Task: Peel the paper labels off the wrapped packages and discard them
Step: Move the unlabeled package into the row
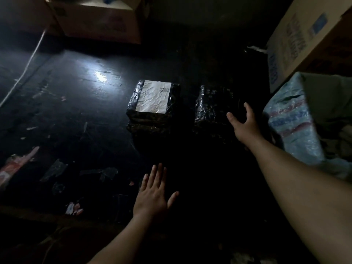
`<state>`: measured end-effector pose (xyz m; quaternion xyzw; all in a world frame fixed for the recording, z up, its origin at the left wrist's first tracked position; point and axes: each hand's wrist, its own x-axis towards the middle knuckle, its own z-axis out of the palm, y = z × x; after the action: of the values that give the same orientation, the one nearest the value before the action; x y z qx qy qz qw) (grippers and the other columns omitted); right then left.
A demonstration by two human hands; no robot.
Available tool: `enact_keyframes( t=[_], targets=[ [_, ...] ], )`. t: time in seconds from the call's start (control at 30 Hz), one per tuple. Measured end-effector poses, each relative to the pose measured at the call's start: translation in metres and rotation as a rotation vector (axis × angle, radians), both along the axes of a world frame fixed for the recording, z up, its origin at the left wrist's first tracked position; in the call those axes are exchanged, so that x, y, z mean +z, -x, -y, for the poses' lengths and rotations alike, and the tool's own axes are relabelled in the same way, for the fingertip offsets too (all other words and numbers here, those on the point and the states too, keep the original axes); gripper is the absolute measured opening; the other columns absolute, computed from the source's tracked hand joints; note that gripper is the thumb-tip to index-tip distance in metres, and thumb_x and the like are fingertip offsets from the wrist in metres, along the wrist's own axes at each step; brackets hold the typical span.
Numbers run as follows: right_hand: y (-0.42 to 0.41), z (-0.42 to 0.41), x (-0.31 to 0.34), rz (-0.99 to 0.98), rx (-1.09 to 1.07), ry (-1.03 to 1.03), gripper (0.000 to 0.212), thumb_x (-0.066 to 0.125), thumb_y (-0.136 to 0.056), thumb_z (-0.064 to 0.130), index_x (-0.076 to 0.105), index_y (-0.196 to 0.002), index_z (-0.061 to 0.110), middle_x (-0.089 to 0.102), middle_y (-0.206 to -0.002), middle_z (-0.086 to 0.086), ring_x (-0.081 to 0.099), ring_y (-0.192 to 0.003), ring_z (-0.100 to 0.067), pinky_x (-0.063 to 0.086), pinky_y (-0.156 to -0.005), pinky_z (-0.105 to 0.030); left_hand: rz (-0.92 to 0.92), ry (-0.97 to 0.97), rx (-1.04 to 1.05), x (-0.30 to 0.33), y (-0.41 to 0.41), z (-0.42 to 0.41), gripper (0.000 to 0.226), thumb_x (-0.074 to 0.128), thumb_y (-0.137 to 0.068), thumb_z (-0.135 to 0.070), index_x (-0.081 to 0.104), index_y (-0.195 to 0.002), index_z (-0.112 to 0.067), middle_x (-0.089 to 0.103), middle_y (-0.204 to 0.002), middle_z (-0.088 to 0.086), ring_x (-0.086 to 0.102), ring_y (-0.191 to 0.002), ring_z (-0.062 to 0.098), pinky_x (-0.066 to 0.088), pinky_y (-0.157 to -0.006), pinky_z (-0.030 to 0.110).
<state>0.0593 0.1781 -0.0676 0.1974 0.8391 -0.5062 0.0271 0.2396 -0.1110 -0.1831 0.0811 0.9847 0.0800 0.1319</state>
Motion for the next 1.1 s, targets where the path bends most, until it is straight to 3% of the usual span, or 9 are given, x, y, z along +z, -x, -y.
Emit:
enact_keyframes(
  t=[0.17,0.23,0.47,0.63,0.9,1.1],
  targets=[
    [-0.005,0.002,0.005,-0.031,-0.009,0.035,0.076,0.07,-0.082,0.047,0.031,-0.147,0.034,0.027,-0.157,-0.003,0.032,-0.141,-0.02,0.03,-0.1,-0.026,-0.039,0.001,0.025,0.005,-0.009,-0.01,0.083,0.018,-0.098,-0.068,0.014,-0.155,-0.008,0.0,-0.165,0.009,-0.008,-0.151,0.019,0.001,-0.118,0.041],
    [-0.027,0.0,-0.007,-0.057,-0.084,0.026,0.076,0.071,-0.081,0.046,0.033,-0.146,0.035,0.027,-0.157,-0.003,0.032,-0.14,-0.02,0.031,-0.1,-0.027,0.006,0.015,-0.063,0.0,-0.017,0.002,0.085,0.014,-0.096,-0.07,0.008,-0.156,-0.009,-0.007,-0.164,0.007,-0.014,-0.15,0.017,-0.002,-0.118,0.04],
    [-0.015,0.008,0.017,-0.162,-0.02,0.015,0.074,0.069,-0.084,0.044,0.032,-0.148,0.036,0.033,-0.155,0.0,0.033,-0.14,-0.016,0.031,-0.1,-0.023,-0.004,0.01,-0.058,0.009,0.008,-0.004,0.086,0.003,-0.092,-0.071,-0.023,-0.151,-0.014,-0.039,-0.154,0.001,-0.039,-0.14,0.014,-0.017,-0.118,0.038],
    [-0.023,0.005,0.026,-0.19,-0.009,-0.081,0.069,0.069,-0.083,0.046,0.041,-0.145,0.031,0.044,-0.149,-0.002,0.04,-0.135,-0.013,0.031,-0.098,-0.018,-0.007,-0.004,-0.055,0.01,0.013,-0.005,0.084,0.007,-0.094,-0.07,-0.021,-0.152,-0.015,-0.035,-0.157,0.001,-0.037,-0.141,0.013,-0.013,-0.12,0.038],
    [-0.111,0.011,0.015,-0.235,-0.081,0.09,0.056,0.068,-0.086,0.041,0.05,-0.138,0.031,0.047,-0.145,0.001,0.042,-0.131,-0.011,0.036,-0.102,-0.025,-0.093,-0.056,0.014,0.003,0.002,-0.003,0.08,0.018,-0.094,-0.067,0.006,-0.157,-0.019,-0.009,-0.163,-0.002,-0.016,-0.148,0.011,-0.006,-0.121,0.034],
    [-0.192,0.015,-0.017,-0.221,-0.08,0.152,0.052,0.069,-0.087,0.029,0.052,-0.137,0.027,0.052,-0.139,0.001,0.043,-0.125,-0.004,0.034,-0.101,-0.022,-0.047,-0.005,0.008,0.004,0.001,-0.004,0.08,0.009,-0.092,-0.066,-0.003,-0.156,-0.02,-0.016,-0.163,-0.002,-0.02,-0.147,0.013,-0.008,-0.121,0.036]
  ],
)
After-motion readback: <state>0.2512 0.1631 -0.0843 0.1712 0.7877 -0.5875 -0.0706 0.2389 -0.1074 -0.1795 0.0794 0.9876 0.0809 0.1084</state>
